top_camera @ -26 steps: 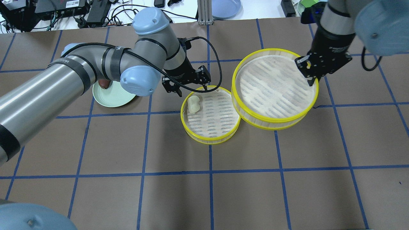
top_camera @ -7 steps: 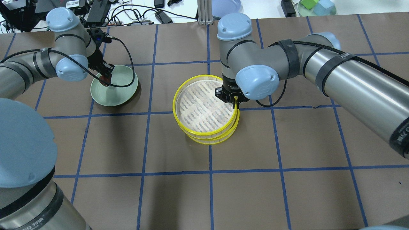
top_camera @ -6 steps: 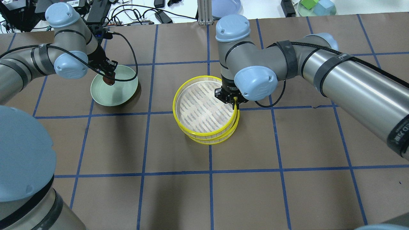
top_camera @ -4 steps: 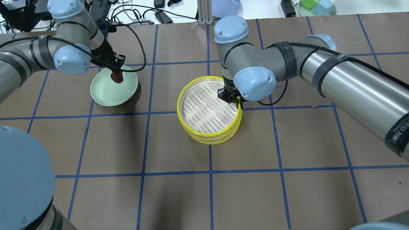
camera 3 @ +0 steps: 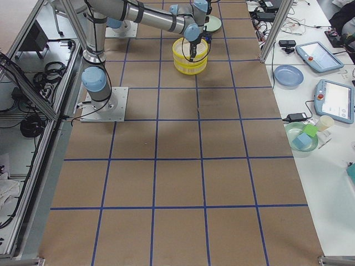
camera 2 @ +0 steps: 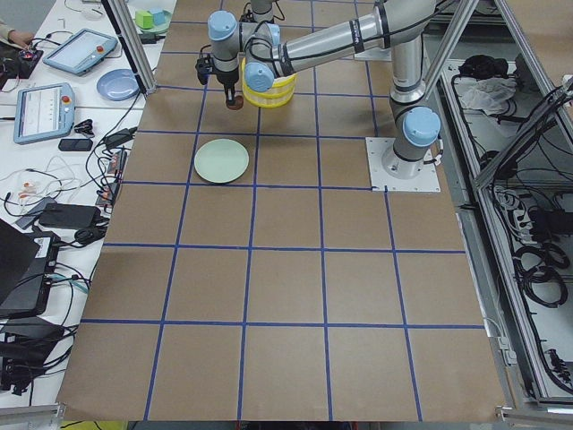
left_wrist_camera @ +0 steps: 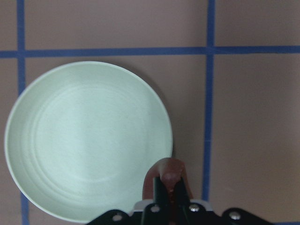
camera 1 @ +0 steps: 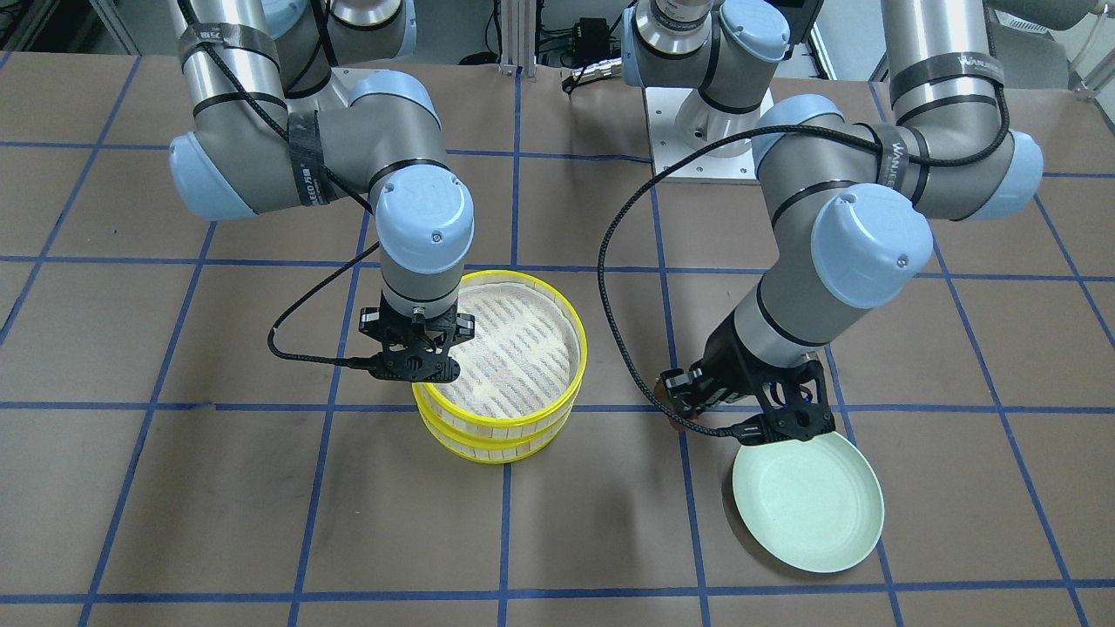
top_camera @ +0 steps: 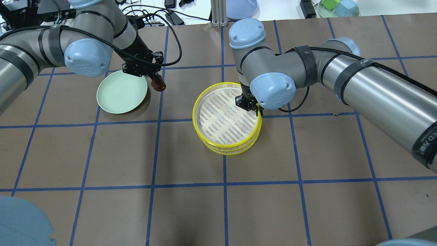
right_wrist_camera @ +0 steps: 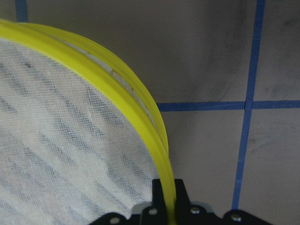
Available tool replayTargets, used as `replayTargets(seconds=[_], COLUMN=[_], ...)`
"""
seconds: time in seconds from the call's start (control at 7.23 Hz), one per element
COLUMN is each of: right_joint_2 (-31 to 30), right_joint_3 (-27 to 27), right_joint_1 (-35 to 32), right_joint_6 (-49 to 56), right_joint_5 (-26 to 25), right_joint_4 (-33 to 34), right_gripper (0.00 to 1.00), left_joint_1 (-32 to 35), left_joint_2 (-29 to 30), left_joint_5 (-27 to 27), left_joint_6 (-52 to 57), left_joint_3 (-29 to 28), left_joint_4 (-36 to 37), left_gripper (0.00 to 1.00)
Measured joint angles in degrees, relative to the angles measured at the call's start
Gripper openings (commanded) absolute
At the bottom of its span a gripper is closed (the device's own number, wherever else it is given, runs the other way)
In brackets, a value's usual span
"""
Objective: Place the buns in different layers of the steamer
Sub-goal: 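Carry the brown bun with the left gripper into the top tier and release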
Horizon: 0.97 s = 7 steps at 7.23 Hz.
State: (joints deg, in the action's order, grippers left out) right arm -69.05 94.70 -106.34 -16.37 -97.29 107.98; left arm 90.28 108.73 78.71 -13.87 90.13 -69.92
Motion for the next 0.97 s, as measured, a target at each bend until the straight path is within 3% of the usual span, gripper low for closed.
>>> replayTargets(seconds=[0.55,0.69,0.83,0.97], right_joint_2=[0.08,0.02,-0.06,-0.13], right_joint_3=[-0.05,0.03,0.12,0.2], right_joint_1=[3.2,4.11,4.52,4.67], right_joint_6=[3.61,5.16,6.17,6.69], right_joint_5=[6.55,7.89,8.12,7.86], right_joint_4=[-1.4,-1.92,-2.06,-2.02], right_gripper=[0.0,0.0,0.0,0.0], left_joint_1=[3.58,4.81,5.75,6.24], left_joint_2=[-1.33,-1.15,-1.26,-1.3], left_joint_5=[-16.33,-18.82,-19.89,-20.23], left_joint_6=[-13.98,-15.73,-16.77,-17.14], left_joint_3=[1.37,2.47,3.51,4.06], left_joint_4=[-4.14,-4.02,-3.8,-3.74], left_gripper=[0.0,0.26,0.95,1.0])
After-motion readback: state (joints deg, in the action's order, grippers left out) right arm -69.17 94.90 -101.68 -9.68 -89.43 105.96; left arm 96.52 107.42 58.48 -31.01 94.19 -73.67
